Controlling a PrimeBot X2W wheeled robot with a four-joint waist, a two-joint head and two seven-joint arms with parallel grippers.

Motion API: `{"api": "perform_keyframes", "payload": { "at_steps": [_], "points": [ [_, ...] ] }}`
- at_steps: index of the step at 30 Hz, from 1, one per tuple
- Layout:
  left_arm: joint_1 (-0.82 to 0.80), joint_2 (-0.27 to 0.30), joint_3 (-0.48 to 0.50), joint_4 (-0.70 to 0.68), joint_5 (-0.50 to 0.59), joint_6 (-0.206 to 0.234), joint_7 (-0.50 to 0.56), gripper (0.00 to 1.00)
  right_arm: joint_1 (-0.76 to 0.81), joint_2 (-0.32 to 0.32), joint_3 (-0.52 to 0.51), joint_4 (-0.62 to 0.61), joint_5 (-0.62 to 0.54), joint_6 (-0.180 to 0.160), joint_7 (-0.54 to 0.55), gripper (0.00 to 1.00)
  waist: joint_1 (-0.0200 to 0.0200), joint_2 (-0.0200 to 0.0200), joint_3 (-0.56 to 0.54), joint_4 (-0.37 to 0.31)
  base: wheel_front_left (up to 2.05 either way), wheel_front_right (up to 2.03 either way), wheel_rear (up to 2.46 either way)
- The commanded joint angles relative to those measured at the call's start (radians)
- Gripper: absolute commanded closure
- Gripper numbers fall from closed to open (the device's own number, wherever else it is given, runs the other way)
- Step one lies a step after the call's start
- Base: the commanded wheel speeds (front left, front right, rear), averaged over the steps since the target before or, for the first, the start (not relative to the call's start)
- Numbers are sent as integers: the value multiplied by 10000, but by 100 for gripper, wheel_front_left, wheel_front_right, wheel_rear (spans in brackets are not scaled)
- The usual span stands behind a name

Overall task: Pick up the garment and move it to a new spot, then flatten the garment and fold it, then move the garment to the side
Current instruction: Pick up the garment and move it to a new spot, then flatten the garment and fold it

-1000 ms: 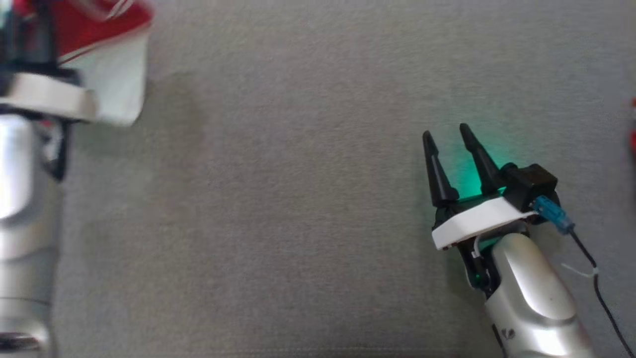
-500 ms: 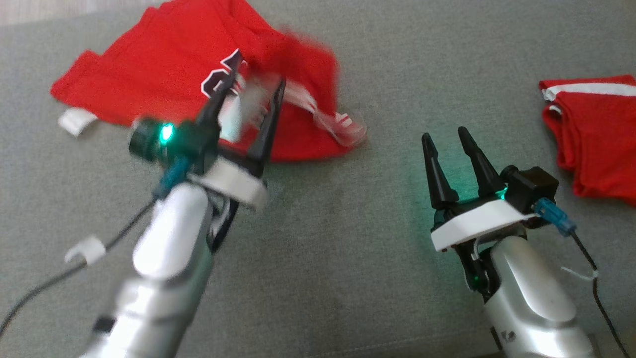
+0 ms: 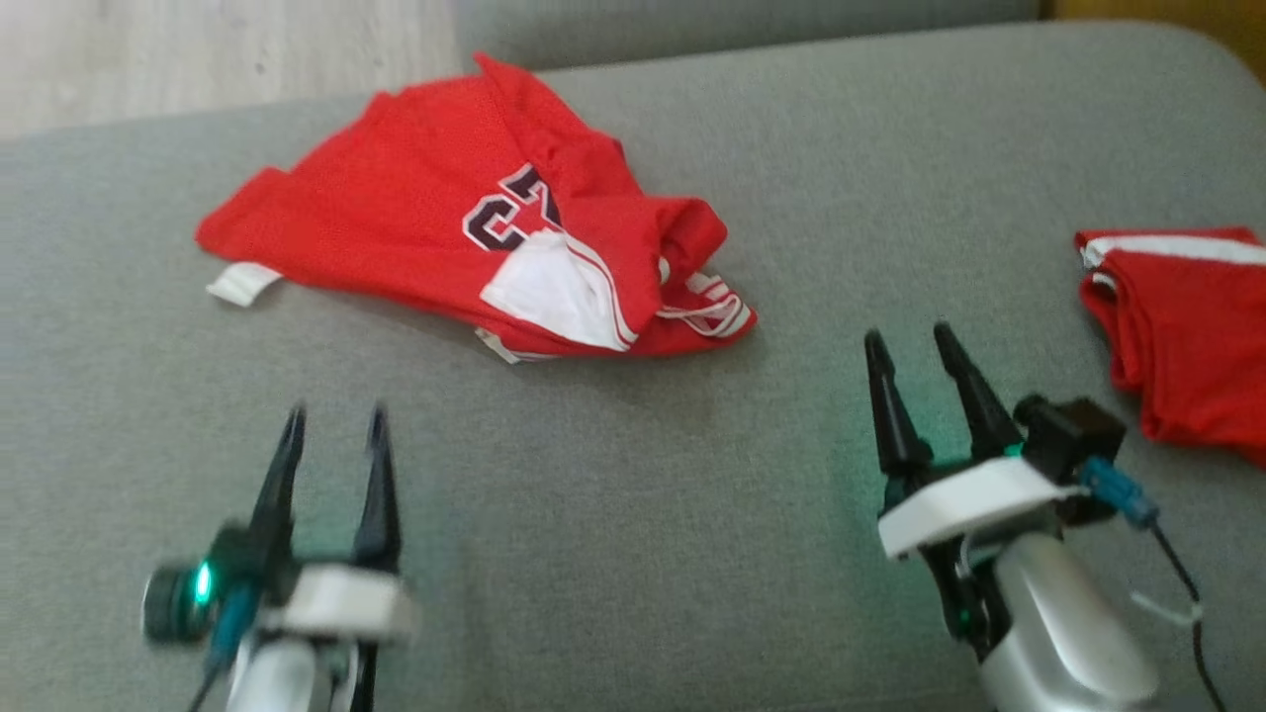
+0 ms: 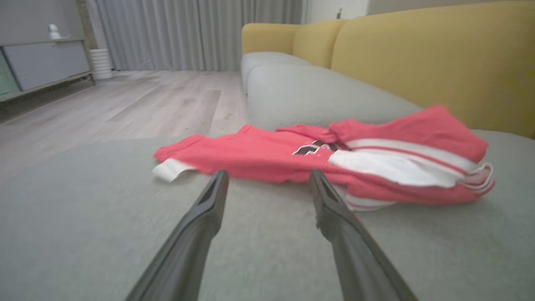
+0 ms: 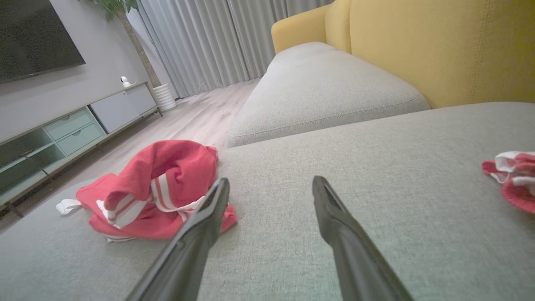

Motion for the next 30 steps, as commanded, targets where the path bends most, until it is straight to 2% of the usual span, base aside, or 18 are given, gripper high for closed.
{"api": "perform_keyframes", "payload": {
  "at_steps": [1,4,11,16,24,26,30],
  "points": [
    [343,36,567,-540,151,110,-51,0,157,9,189,-194,115,-7,6,0,2,0,-379,193,0,0,0],
    [1209,-100,849,-826,322,72,-51,0,426,9,263,-119,159,-7,6,0,2,0,-587,276,0,0,0],
    [1870,-282,924,-983,557,-107,-51,0,678,9,544,-17,173,-7,6,0,2,0,-665,476,0,0,0],
    [1685,-335,667,-907,652,-295,-51,0,369,9,1587,-76,571,-7,6,0,2,0,-463,843,0,0,0],
    [1315,-351,-592,-846,385,-520,-51,0,-901,9,2957,607,1749,-7,6,0,2,0,79,2189,0,0,0],
    [1217,-352,-1021,-882,170,-459,-51,0,-1221,9,2880,994,2083,-7,6,0,2,0,294,2694,0,0,0],
    [1128,-352,-1429,-868,27,-391,-51,0,-1484,9,2642,1411,2214,-7,6,0,2,0,469,3138,0,0,0]
  ]
}}
